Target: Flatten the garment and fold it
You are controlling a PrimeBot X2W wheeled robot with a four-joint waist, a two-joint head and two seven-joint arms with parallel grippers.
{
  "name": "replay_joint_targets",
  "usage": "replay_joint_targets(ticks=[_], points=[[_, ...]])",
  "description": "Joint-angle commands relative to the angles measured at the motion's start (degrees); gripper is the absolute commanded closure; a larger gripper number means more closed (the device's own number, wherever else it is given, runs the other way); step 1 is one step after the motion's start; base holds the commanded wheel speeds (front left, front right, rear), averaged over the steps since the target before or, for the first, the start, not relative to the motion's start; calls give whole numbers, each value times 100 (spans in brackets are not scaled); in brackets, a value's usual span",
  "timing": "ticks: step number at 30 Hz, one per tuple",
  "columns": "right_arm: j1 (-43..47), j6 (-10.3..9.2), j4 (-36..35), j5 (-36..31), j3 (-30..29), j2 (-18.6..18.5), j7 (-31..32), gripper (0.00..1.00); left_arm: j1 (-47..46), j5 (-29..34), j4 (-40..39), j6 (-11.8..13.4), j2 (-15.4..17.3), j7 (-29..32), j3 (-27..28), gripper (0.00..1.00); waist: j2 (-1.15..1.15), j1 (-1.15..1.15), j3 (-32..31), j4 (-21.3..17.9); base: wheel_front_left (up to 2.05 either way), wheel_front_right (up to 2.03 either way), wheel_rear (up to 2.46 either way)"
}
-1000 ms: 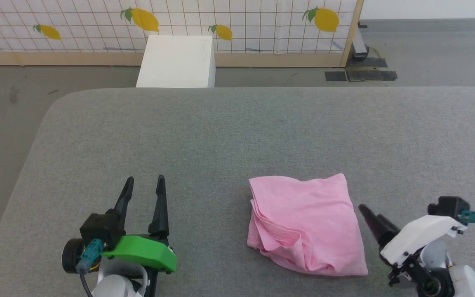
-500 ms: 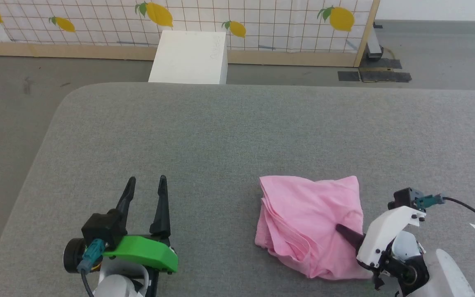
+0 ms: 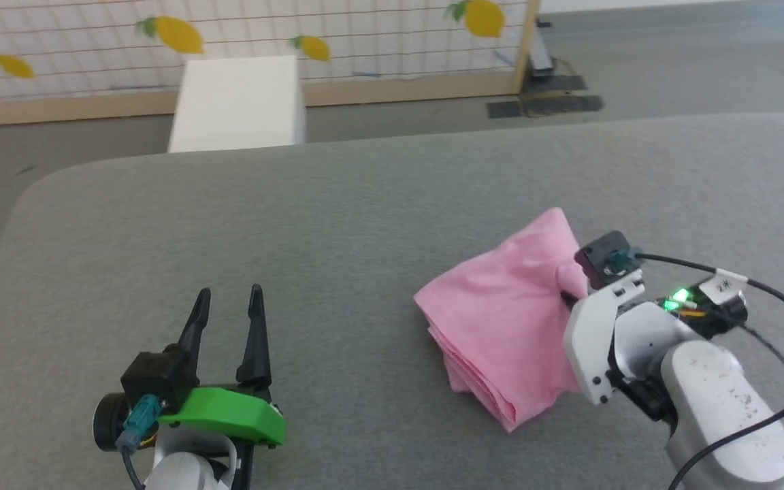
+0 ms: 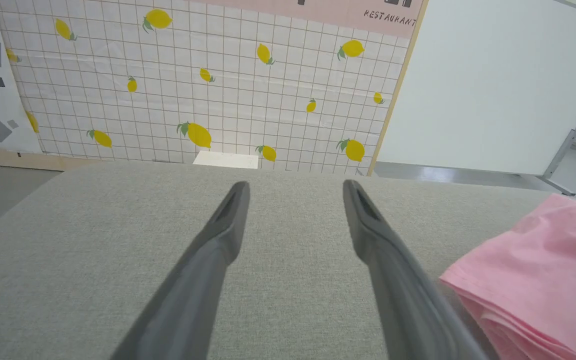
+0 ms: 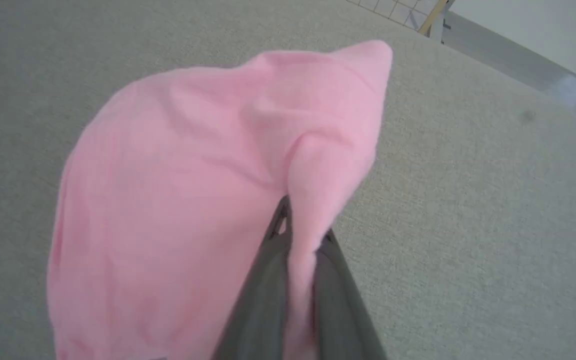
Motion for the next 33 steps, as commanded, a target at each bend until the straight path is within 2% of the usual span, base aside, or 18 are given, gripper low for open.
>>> replay_joint_targets(ticks=[1,5,10,18,25,33], points=[[-136,-9,-64,-104,119,-141,-23,100,-3,11,-42,-2,-13,-23,19,0,0,0,168,-593,0,0,0],[-374,-9,-43,-234,263,-596,-117,100,-133,42,-130,2,-13,-23,15,0,0,0,387,-1042,0,0,0],[-733,-9,290,-234,247,-1073,-535,100,-320,137,-224,-42,-13,-23,49,0,0,0,750,-1604,0,0,0],[-1556,-9,1261,-478,261,-1416,-1332,100,-721,457,-262,-224,46,-23,65,0,0,0,1382,-2219,0,0,0],[-2226,-9,2148,-839,-39,-1670,-1953,100,-1178,680,-267,-337,213,-23,-91,0,0,0,2035,-2203,0,0,0],[-2663,-9,2859,-1566,-1079,-1956,-2563,100,-1491,873,-424,-359,521,16,-148,0,0,0,2703,-1845,0,0,0]])
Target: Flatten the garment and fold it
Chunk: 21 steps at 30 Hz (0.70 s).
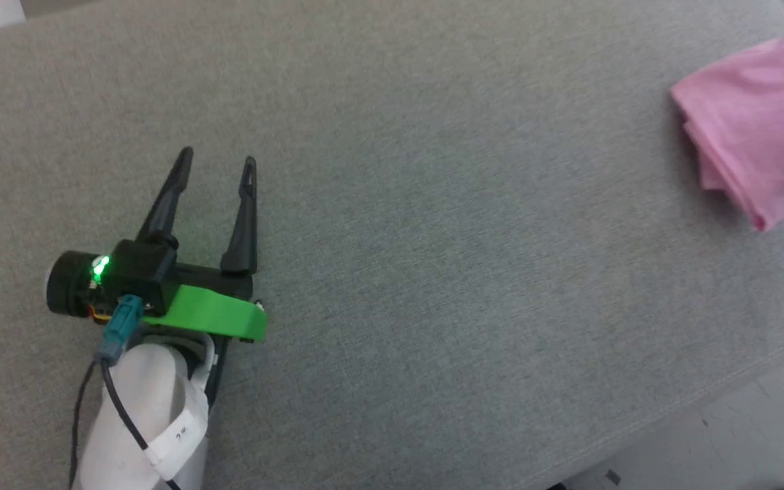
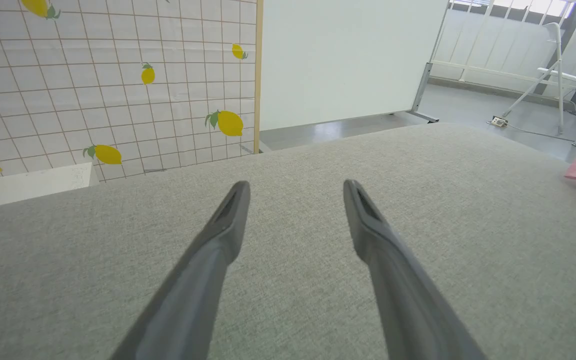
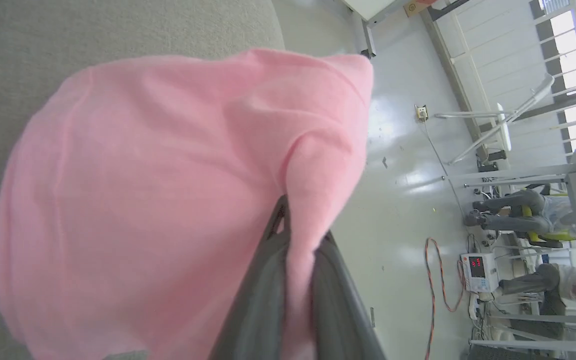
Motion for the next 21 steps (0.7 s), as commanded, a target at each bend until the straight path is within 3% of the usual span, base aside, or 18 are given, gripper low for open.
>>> replay_joint_targets(ticks=[1,8,9,10,11,12,15,21], points=[[-121,-10,96,-180,-159,-33,-134,100,-111,65,-76,-7,87,24,26,0,0,-1,496,196,0,0,0],[-271,-10,389,-775,-1027,136,-393,100,-77,68,-264,30,188,108,33,0,0,-1,615,351,0,0,0],[-273,-10,421,-877,-1154,161,-389,95,-63,61,-261,37,187,107,29,0,0,-1,592,364,0,0,0],[-264,-10,447,-969,-1234,174,-377,58,-51,52,-251,43,183,104,25,0,0,-1,561,375,0,0,0],[-251,-10,476,-1072,-1346,181,-342,0,-39,40,-238,54,173,98,22,0,0,-1,519,383,0,0,0],[-180,-10,466,-1273,-1659,234,-375,0,-8,-11,-166,71,118,63,4,0,0,-1,308,406,0,0,0],[-36,-10,393,-1467,-1891,249,-459,0,45,-96,-39,86,3,17,-30,0,0,-1,-20,477,0,0,0],[385,-10,106,-1160,-2128,484,-1025,0,325,-366,255,117,-237,-28,-18,0,0,-1,-928,737,0,0,0]])
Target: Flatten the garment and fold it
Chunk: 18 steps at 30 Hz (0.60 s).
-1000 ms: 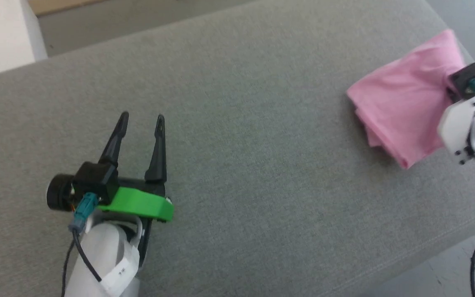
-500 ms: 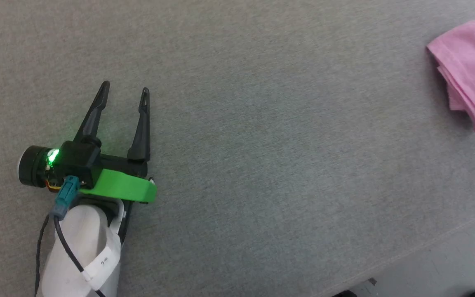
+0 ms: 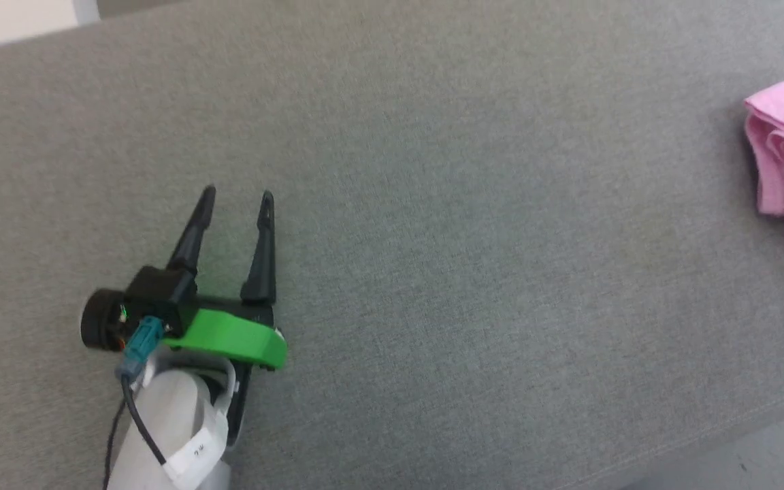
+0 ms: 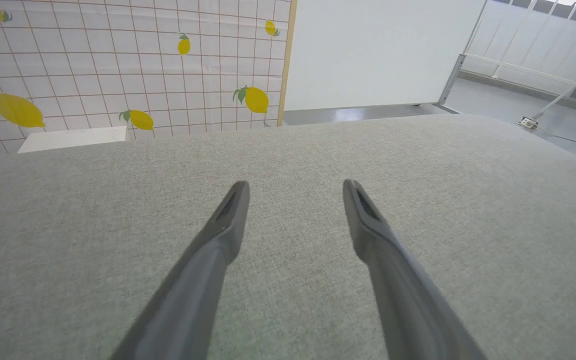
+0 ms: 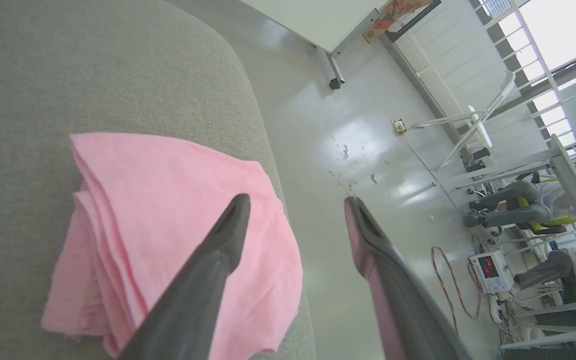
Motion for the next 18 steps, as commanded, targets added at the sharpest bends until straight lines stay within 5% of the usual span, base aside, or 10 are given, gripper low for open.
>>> replay_joint_targets(ticks=[1,10,18], points=[[151,-10,-137,191,21,131,-199,0,136,-88,5,26,-27,-41,46,0,0,-1,-844,281,0,0,0],[1512,-10,-1486,1770,390,691,-844,0,792,-416,125,-39,-188,-44,111,0,0,-1,-1881,845,0,0,0],[3299,-10,-3626,2561,367,1397,-463,0,1173,-512,271,-65,-226,-44,77,0,0,-1,-2419,1315,0,0,0]])
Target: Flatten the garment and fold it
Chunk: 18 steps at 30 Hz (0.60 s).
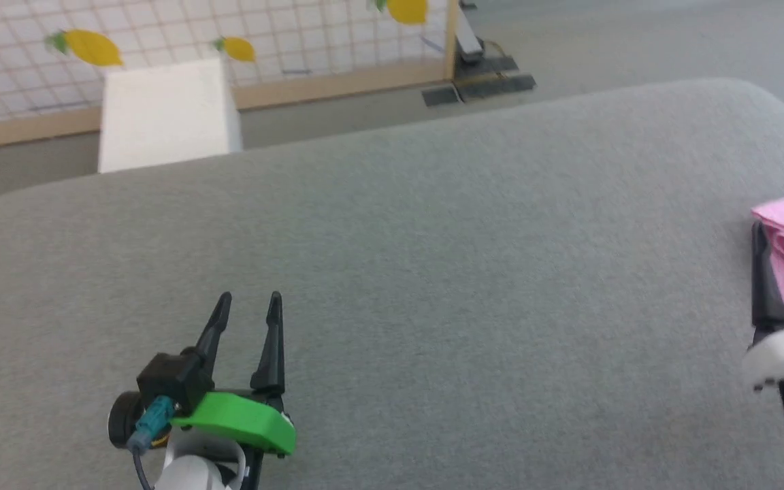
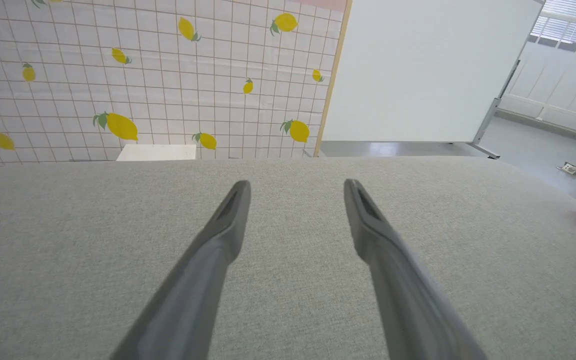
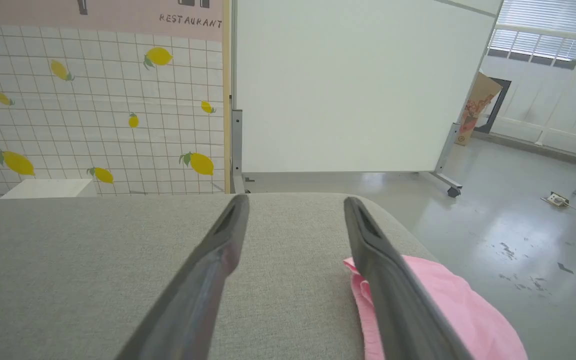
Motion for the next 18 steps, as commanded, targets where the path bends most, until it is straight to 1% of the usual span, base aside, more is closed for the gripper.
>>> replay_joint_targets(ticks=[1,5,8,13,18], points=[[276,-10,-248,106,16,140,72,0,111,-33,44,-2,-19,-21,8,0,0,1,-589,605,0,0,0],[791,-10,-758,190,155,485,187,0,187,-27,109,32,-24,-21,-5,0,0,1,-687,810,0,0,0],[1006,-10,-944,187,277,662,197,0,218,-29,130,63,-26,-21,18,0,0,1,-710,926,0,0,0],[1186,-10,-993,14,397,861,83,0,282,-31,192,66,-28,-21,32,0,0,1,-756,1091,0,0,0],[1376,-10,-983,-141,492,976,-23,0,343,-56,223,89,-28,-21,21,0,0,1,-784,1232,0,0,0]])
